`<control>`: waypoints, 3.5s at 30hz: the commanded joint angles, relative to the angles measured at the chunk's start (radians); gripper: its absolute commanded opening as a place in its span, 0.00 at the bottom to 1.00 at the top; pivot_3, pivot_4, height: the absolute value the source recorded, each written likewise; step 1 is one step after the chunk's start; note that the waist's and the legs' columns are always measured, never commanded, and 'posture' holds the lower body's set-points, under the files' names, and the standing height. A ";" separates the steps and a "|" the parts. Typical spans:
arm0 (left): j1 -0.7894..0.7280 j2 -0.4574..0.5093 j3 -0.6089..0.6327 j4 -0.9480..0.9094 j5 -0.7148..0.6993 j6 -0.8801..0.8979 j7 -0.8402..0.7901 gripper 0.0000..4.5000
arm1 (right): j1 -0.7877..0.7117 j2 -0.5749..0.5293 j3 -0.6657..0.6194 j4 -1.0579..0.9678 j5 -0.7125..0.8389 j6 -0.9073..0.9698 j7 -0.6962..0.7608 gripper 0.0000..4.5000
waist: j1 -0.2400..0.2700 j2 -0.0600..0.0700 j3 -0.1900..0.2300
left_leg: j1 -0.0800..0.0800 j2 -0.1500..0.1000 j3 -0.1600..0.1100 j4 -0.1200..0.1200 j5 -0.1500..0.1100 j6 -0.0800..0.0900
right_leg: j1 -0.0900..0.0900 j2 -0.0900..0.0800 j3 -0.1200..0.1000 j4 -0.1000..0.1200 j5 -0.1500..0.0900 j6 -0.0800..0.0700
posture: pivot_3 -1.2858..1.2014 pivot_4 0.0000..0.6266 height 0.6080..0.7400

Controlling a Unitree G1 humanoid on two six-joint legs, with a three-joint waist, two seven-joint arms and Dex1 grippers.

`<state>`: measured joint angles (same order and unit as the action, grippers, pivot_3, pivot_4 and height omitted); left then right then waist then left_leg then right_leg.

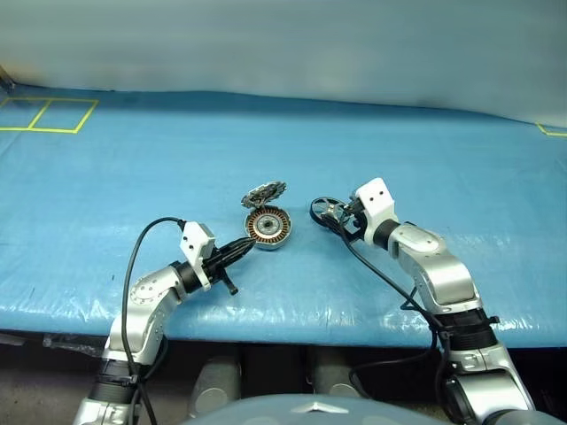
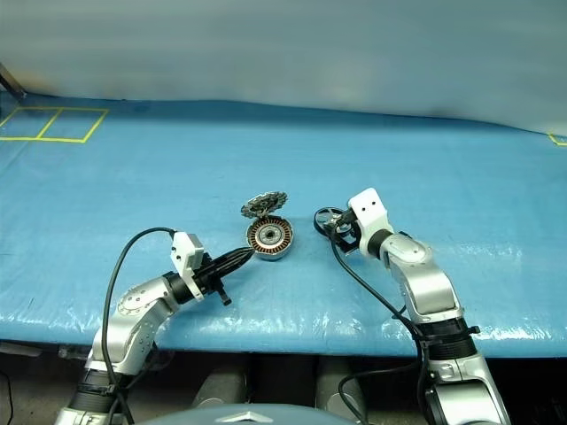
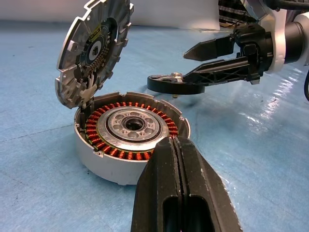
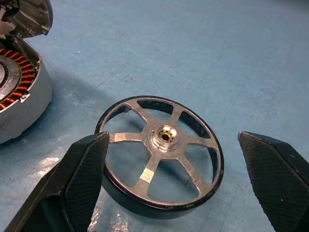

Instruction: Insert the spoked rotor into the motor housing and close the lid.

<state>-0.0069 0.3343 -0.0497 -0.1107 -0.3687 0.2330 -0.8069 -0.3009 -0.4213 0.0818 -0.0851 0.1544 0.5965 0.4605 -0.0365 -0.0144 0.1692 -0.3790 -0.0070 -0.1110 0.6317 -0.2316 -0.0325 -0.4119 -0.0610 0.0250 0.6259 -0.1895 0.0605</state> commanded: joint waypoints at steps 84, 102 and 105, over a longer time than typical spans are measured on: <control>0.034 -0.021 0.005 0.039 0.012 -0.066 0.042 0.00 | 0.011 0.016 0.146 0.011 -0.220 -0.084 0.032 0.61 | 0.000 0.000 0.000 | 0.000 0.000 0.000 0.000 0.000 0.000 | -0.001 0.000 0.000 0.000 0.000 0.000 | 0.52 0.24 1.00; 0.046 -0.016 0.022 0.029 0.009 -0.071 0.054 0.00 | 0.028 0.048 0.129 0.024 -0.188 -0.046 0.078 0.00 | -0.004 -0.007 -0.005 | 0.002 0.001 0.000 0.000 0.000 0.000 | 0.001 0.000 -0.001 0.000 0.000 -0.001 | 0.52 0.24 1.00; 0.045 -0.016 0.023 0.029 0.009 -0.072 0.055 0.00 | 0.026 0.054 0.122 0.022 -0.188 -0.052 0.069 0.00 | -0.004 -0.007 -0.005 | 0.002 0.001 0.000 0.000 0.000 0.000 | 0.001 0.000 -0.001 0.000 0.000 -0.001 | 0.52 0.24 1.00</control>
<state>0.0401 0.3171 -0.0380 -0.0701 -0.3559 0.1831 -0.7527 -0.2921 -0.3810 0.1800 -0.0840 -0.0527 0.5249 0.5087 -0.0403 -0.0217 0.1643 -0.3770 -0.0057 -0.1109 0.6314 -0.2317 -0.0328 -0.4111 -0.0607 0.0244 0.6259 -0.1899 0.0600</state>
